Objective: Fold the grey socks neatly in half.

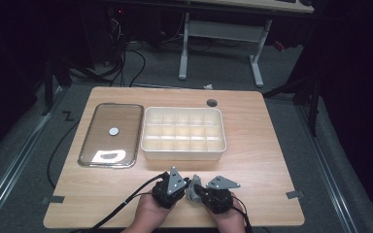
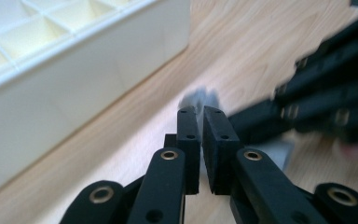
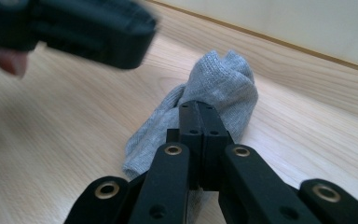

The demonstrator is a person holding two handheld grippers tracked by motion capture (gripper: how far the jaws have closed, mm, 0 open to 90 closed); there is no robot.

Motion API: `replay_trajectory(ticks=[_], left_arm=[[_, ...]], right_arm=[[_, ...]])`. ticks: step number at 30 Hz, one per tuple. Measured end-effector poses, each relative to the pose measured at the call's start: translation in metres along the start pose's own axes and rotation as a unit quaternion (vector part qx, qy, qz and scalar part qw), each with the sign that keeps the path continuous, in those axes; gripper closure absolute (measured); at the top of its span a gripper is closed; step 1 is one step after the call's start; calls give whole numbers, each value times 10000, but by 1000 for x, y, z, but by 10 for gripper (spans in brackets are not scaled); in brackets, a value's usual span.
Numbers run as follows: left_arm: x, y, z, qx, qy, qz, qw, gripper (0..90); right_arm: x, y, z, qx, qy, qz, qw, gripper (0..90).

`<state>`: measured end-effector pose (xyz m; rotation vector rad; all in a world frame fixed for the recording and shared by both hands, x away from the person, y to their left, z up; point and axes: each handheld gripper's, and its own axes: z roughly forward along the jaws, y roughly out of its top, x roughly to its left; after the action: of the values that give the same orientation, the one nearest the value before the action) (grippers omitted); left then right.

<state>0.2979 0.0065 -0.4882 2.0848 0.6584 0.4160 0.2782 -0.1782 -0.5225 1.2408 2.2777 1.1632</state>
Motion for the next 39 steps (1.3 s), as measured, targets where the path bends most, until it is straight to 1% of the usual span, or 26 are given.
replay_trajectory(ticks=[2,3,5,6,7,8,9,11,12,14,16,17,18,19,20,21,22,23,25,26,28,31,32,34,35,39], left_arm=[[-1,2,2,-5,-40,-1,10000,863],[-5,5,6,-5,-92,46,9999,865],[-7,4,11,22,-174,3,9998,868],[-7,4,11,22,-174,3,9998,871],[-4,1,20,200,-135,-57,9997,876],[0,-3,23,257,-75,-144,9995,887],[3,-5,25,265,-68,-212,9994,897],[4,-11,27,282,1,-145,9995,900],[4,-13,28,263,4,-119,9996,900],[5,-16,28,194,-10,-179,9997,900],[5,-17,29,176,-8,-193,9997,900],[6,-18,29,164,5,-197,9997,900],[7,-19,29,139,-3,-219,9997,900],[8,-20,29,134,-12,-241,9996,900],[8,-20,29,121,-22,-248,9996,900],[9,-20,30,115,-41,-241,9996,900],[9,-21,30,107,-62,-255,9996,900],[10,-21,30,102,-76,-264,9996,900],[10,-22,29,93,-88,-263,9996,900],[10,-24,29,49,-89,-271,9996,900],[10,-26,29,21,-83,-213,9997,900],[12,-28,29,-34,-142,-305,9994,900],[12,-28,29,-34,-142,-305,9994,900],[11,-32,28,-147,-120,-297,9994,900],[11,-33,28,-169,-119,-336,9992,900],[12,-33,28,-177,-138,-356,9991,900]], right_arm=[[3,0,2,-3,21,-35,10000,900],[7,1,4,-21,43,-95,9999,900],[8,1,5,-30,62,-111,9999,900],[8,1,5,-42,81,-110,9999,900],[8,1,5,-45,100,-86,9999,900],[7,1,5,-47,105,-83,9999,900],[7,1,5,-51,105,-86,9999,900],[8,1,5,-66,85,-107,9999,900],[8,0,5,-67,97,-90,9999,900],[7,0,4,-87,123,-72,9999,900],[8,0,3,-89,106,-52,9999,900],[11,2,-6,-191,131,-102,9997,900],[11,2,-6,-191,131,-102,9997,900],[20,2,-16,-377,261,-256,9986,900],[20,2,-16,-377,261,-256,9986,900],[27,0,-12,-183,247,-393,9988,900],[27,-2,-9,-77,216,-405,9989,900],[27,-5,-5,-12,259,-344,9991,900],[26,-5,-4,7,283,-338,9990,900],[25,-6,-4,37,329,-328,9989,900],[25,-8,-3,17,339,-350,9988,900],[25,-9,-3,15,362,-337,9988,900],[25,-9,-3,15,362,-337,9988,900],[24,-10,-3,0,391,-324,9987,900],[24,-10,-3,-2,387,-327,9987,900],[24,-9,-3,2,390,-297,9988,900]])
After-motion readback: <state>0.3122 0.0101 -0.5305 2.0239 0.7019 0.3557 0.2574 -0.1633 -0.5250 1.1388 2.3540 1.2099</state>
